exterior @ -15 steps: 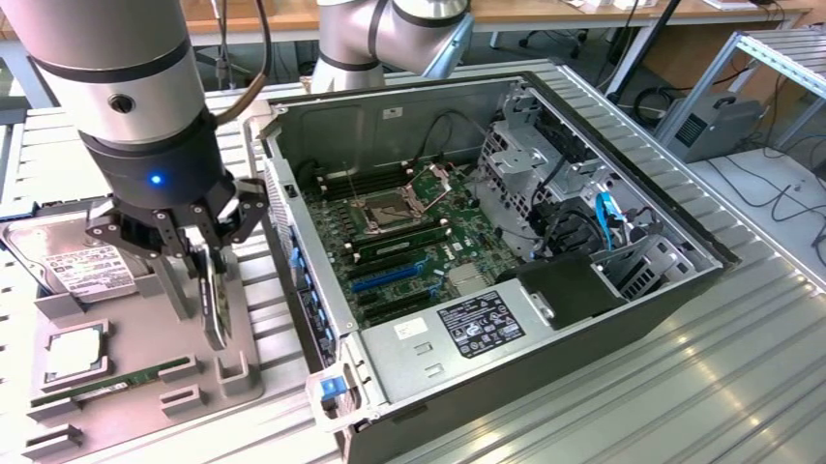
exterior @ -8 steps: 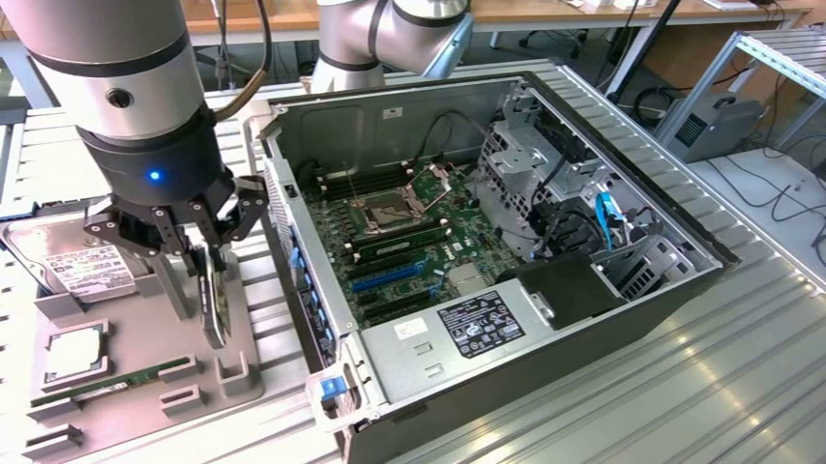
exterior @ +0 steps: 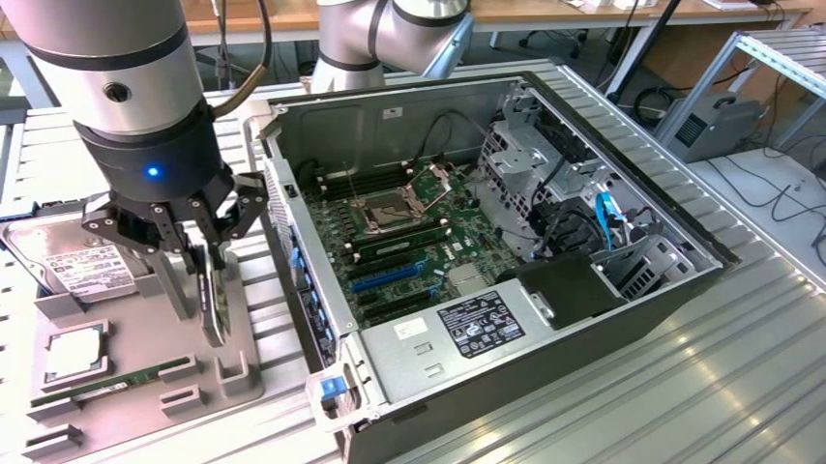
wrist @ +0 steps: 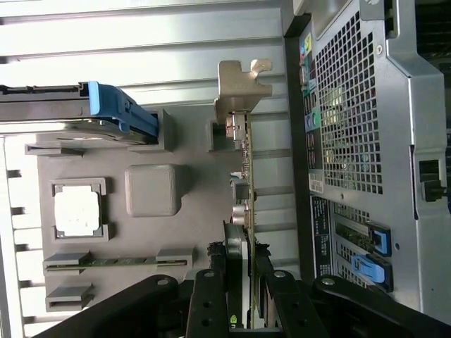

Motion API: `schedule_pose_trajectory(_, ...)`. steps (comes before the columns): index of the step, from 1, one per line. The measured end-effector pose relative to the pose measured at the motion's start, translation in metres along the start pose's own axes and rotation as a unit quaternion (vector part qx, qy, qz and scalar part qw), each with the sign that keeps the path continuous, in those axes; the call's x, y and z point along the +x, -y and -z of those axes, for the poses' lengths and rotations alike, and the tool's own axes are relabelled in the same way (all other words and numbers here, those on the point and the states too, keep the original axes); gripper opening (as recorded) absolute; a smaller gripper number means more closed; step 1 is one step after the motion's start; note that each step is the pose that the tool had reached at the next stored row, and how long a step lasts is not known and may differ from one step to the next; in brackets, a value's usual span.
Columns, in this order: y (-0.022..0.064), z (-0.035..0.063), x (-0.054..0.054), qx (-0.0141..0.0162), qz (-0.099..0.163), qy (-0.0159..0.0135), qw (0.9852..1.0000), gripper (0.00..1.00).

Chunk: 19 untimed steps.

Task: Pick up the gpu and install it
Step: 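Pick up the gpu and move the gpu toward the slot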

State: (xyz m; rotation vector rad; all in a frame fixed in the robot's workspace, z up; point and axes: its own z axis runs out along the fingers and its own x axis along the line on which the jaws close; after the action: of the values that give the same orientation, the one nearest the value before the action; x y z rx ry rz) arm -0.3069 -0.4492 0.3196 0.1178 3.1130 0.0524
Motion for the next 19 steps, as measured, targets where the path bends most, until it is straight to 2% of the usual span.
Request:
schedule_pose_trajectory(5,-0.0001,0.0021,0.0,0.0,0.0,0.0,1.0,0.27)
schedule_pose_trajectory(9,-0.0004,0.0103,0.0,0.0,0.0,0.0,1.0,0.27)
schedule_pose_trajectory(12,-0.0008,0.0221,-0.001,0.0,0.0,0.0,1.0,0.27)
schedule_pose_trajectory(15,-0.0009,0.027,-0.001,0.0,0.0,0.0,1.0,0.27)
schedule_pose_trajectory(19,-0.0014,0.0397,-0.001,0.0,0.0,0.0,1.0,0.27)
